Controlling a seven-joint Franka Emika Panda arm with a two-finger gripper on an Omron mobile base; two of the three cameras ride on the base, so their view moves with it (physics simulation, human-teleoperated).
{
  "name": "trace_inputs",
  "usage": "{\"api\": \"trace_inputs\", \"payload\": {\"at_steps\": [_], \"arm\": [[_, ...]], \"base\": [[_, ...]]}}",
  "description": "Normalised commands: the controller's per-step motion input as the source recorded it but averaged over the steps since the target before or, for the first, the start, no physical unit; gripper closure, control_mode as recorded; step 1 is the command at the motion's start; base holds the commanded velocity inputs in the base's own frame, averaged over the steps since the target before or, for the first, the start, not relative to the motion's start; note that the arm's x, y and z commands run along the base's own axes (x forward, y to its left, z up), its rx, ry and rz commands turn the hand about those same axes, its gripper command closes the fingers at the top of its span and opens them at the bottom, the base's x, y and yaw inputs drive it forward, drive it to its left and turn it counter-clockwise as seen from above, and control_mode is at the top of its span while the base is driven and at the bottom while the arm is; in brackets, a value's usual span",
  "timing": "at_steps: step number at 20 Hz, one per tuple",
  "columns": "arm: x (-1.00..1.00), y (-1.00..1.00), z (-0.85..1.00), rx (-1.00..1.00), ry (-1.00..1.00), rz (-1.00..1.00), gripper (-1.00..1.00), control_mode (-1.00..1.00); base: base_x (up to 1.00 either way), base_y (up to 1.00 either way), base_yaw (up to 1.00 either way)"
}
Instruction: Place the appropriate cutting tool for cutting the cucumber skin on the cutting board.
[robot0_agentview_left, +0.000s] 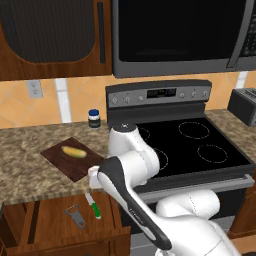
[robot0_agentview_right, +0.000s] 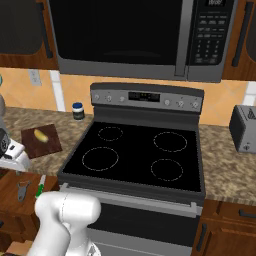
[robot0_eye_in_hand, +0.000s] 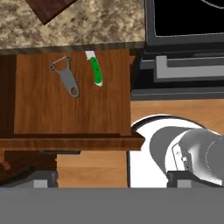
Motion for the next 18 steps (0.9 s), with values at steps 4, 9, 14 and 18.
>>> {"api": "trace_inputs", "payload": {"at_steps": [4,9,14,18], "arm": [[-0.03,0.46,-0.93,-0.01,0.0,0.0,-1.0,-1.0],[0.0,0.73,-0.64,0.0,0.03,0.0,-1.0,-1.0],[0.03,0.21,-0.62,0.0,0.07,0.0,-1.0,-1.0],[0.13,0.12,-0.49,0.0,0.04,0.0,-1.0,-1.0]], "base": [[0.0,0.0,0.0],[0.0,0.0,0.0],[0.0,0.0,0.0],[0.0,0.0,0.0]]}}
